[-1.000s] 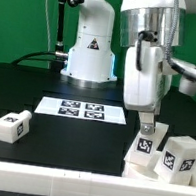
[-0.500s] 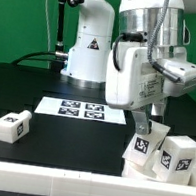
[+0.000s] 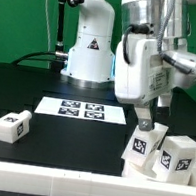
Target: Assemble stool
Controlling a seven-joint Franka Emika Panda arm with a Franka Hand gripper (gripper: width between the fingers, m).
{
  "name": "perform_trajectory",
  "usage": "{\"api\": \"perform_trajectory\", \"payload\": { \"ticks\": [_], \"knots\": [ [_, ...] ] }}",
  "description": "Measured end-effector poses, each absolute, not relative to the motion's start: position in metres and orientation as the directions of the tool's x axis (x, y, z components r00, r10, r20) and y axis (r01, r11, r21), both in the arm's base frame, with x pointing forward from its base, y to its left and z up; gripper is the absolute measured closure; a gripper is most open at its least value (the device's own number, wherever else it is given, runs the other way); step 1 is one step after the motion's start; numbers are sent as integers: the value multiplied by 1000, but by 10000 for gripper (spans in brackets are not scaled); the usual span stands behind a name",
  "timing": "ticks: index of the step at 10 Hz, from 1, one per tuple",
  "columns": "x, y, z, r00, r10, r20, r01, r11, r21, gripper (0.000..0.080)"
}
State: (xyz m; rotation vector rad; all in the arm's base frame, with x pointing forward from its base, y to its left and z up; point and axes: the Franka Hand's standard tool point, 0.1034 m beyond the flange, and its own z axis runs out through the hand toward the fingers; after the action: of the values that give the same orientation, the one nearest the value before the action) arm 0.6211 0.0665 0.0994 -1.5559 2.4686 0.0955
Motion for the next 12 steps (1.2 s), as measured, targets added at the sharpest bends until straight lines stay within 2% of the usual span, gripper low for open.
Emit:
{"api": "perform_trajectory", "payload": {
  "ticks": [1, 4, 5, 8, 12],
  "knots": [
    [622, 66, 103, -347, -912, -220, -924, 372, -85, 155],
    [621, 66, 100, -117, -975, -190, -981, 143, -131, 150],
    [621, 66, 100, -78, -980, -184, -985, 104, -137, 150],
    [621, 71, 102, 329, -942, -62, -936, -317, -154, 150],
    [620, 77, 101, 620, -785, -4, -775, -611, -163, 150]
  ]
}}
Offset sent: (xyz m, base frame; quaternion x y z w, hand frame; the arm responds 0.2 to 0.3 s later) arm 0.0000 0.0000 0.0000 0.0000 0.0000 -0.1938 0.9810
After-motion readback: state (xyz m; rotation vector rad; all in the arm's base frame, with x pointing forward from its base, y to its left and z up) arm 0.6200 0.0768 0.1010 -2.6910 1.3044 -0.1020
